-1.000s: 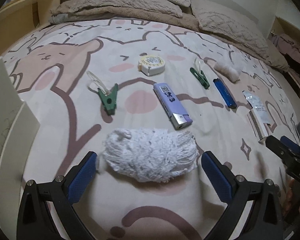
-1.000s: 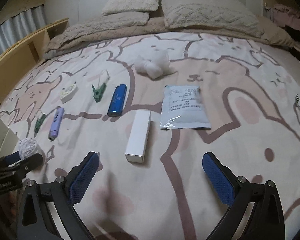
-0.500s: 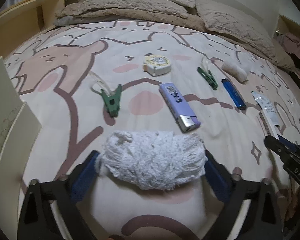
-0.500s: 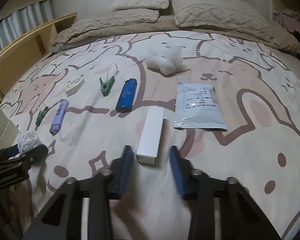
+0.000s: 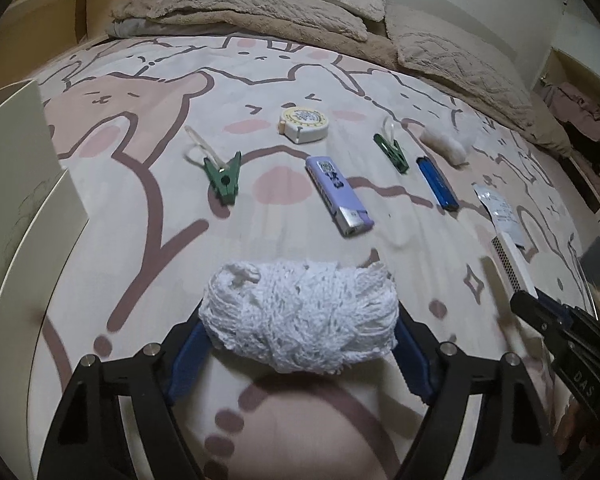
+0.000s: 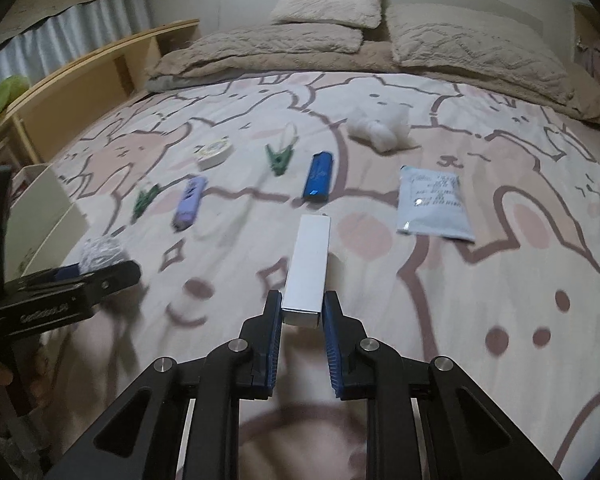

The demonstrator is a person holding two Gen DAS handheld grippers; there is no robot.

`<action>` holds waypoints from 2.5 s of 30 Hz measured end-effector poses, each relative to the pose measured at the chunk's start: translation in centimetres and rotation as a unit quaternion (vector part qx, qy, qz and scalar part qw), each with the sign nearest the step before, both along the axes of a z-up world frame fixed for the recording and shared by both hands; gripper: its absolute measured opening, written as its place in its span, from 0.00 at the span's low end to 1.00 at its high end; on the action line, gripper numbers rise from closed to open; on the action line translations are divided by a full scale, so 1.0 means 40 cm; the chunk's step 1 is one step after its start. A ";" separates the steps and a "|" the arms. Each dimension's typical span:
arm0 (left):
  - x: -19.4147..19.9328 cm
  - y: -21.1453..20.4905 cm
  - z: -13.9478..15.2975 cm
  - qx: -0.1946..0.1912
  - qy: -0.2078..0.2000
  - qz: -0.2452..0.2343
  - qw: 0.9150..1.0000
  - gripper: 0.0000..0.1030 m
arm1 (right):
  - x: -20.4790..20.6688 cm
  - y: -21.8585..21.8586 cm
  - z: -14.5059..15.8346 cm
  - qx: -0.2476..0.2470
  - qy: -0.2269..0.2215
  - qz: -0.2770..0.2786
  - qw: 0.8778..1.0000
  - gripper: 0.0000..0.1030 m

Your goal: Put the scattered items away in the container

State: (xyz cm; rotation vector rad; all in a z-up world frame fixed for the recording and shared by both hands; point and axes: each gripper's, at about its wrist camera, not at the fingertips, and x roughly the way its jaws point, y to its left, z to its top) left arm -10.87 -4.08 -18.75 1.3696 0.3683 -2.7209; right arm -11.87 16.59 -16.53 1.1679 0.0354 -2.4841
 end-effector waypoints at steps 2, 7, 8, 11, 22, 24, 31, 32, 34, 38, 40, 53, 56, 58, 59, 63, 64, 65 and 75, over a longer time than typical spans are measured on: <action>0.016 0.008 0.007 0.000 -0.001 -0.006 1.000 0.79 | 0.020 -0.001 0.006 -0.006 -0.005 0.005 1.000 0.20; 0.063 0.027 0.027 -0.002 0.003 -0.016 1.000 0.79 | 0.074 0.015 0.016 -0.034 -0.028 0.013 0.999 0.20; 0.073 0.030 0.029 -0.003 0.004 -0.019 1.000 0.79 | 0.091 0.020 0.013 -0.035 -0.033 0.015 0.999 0.21; 0.104 0.042 0.028 -0.008 0.001 -0.027 1.000 0.79 | 0.136 0.033 -0.001 -0.034 -0.047 0.020 0.998 0.21; 0.193 0.119 0.027 -0.033 0.004 -0.071 0.997 0.79 | 0.246 0.024 -0.037 -0.010 -0.064 0.040 0.997 0.21; 0.202 0.130 0.023 -0.040 0.003 -0.076 0.996 0.79 | 0.241 0.028 -0.043 -0.016 -0.067 0.036 0.997 0.21; 0.206 0.143 0.014 -0.050 0.001 -0.081 0.995 0.79 | 0.245 0.025 -0.041 0.008 -0.048 0.033 0.998 0.21; 0.205 0.142 0.013 -0.052 0.001 -0.080 0.995 0.79 | 0.245 0.026 -0.040 0.017 -0.043 0.030 0.998 0.21; 0.204 0.141 0.010 -0.052 0.000 -0.077 0.996 0.79 | 0.237 0.038 -0.039 0.023 -0.041 0.017 0.999 0.21; 0.203 0.136 0.006 -0.051 -0.004 -0.072 0.996 0.79 | 0.211 0.074 -0.039 0.026 -0.039 -0.018 0.999 0.21; 0.202 0.136 0.004 -0.051 -0.005 -0.072 0.996 0.79 | 0.197 0.090 -0.042 0.021 -0.041 -0.035 0.998 0.21; 0.200 0.136 -0.003 -0.048 -0.008 -0.072 0.996 0.79 | 0.194 0.092 -0.036 0.008 -0.015 -0.015 1.000 1.00; 0.201 0.133 -0.001 -0.045 -0.008 -0.071 0.996 0.79 | 0.206 0.070 -0.032 0.000 -0.001 0.012 1.000 1.00; 0.200 0.132 0.000 -0.045 -0.008 -0.071 0.996 0.79 | 0.198 0.058 -0.038 0.005 -0.002 0.018 1.000 1.00; 0.200 0.132 0.001 -0.045 -0.008 -0.071 0.996 0.79 | 0.188 0.050 -0.047 0.011 -0.007 0.019 1.000 1.00; 0.200 0.132 0.002 -0.045 -0.007 -0.072 0.996 0.79 | 0.164 0.013 -0.073 0.061 -0.007 0.027 0.998 1.00; 0.200 0.132 0.003 -0.045 -0.007 -0.072 0.996 0.79 | 0.158 0.000 -0.080 0.082 -0.002 0.033 0.996 1.00; 0.200 0.132 0.003 -0.045 -0.007 -0.072 0.996 0.79 | 0.151 -0.016 -0.088 0.105 0.005 0.041 0.994 1.00; 0.200 0.125 0.003 -0.040 -0.008 -0.071 0.997 0.79 | 0.087 0.002 -0.102 0.096 -0.020 0.102 0.990 1.00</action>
